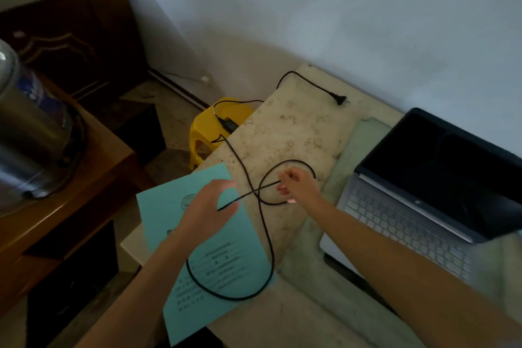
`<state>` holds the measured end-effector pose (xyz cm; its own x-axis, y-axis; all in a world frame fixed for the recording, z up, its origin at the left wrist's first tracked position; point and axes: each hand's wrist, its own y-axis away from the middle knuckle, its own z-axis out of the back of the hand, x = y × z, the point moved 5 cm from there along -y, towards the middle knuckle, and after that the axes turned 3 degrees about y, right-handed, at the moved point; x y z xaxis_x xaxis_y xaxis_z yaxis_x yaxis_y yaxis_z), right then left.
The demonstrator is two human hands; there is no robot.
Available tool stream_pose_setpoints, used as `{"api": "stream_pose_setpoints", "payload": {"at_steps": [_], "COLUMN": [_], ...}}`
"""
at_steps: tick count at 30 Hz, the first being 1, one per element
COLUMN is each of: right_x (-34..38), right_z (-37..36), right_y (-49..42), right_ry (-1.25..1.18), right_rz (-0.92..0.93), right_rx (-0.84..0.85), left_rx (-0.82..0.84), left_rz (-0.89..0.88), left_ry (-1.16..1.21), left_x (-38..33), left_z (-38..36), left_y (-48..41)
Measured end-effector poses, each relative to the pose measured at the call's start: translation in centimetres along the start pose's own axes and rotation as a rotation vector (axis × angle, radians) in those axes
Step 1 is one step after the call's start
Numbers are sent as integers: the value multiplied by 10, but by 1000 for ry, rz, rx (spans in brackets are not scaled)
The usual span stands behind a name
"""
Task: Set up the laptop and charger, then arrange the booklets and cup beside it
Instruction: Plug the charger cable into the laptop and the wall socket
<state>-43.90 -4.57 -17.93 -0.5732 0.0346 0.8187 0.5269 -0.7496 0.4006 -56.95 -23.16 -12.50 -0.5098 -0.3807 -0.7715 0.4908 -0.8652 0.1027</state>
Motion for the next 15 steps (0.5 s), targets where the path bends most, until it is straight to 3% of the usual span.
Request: {"api": "stream_pose_setpoints", "payload": {"at_steps": [4, 10, 15], "right_x": [-15, -86, -154], "right_z": [54, 136, 211], "right_y": [37, 116, 181], "right_ry": [-10, 33, 51], "right_rz": [-34, -248, -344], "right_rx": [14, 277, 158], "left_rx": [120, 258, 454], "left_rz": [-135, -300, -440], "left_ry": [10, 12, -21], "left_x": [-58, -155, -215], "left_z": [-38, -112, -182], "left_y": [-26, -41, -31]}}
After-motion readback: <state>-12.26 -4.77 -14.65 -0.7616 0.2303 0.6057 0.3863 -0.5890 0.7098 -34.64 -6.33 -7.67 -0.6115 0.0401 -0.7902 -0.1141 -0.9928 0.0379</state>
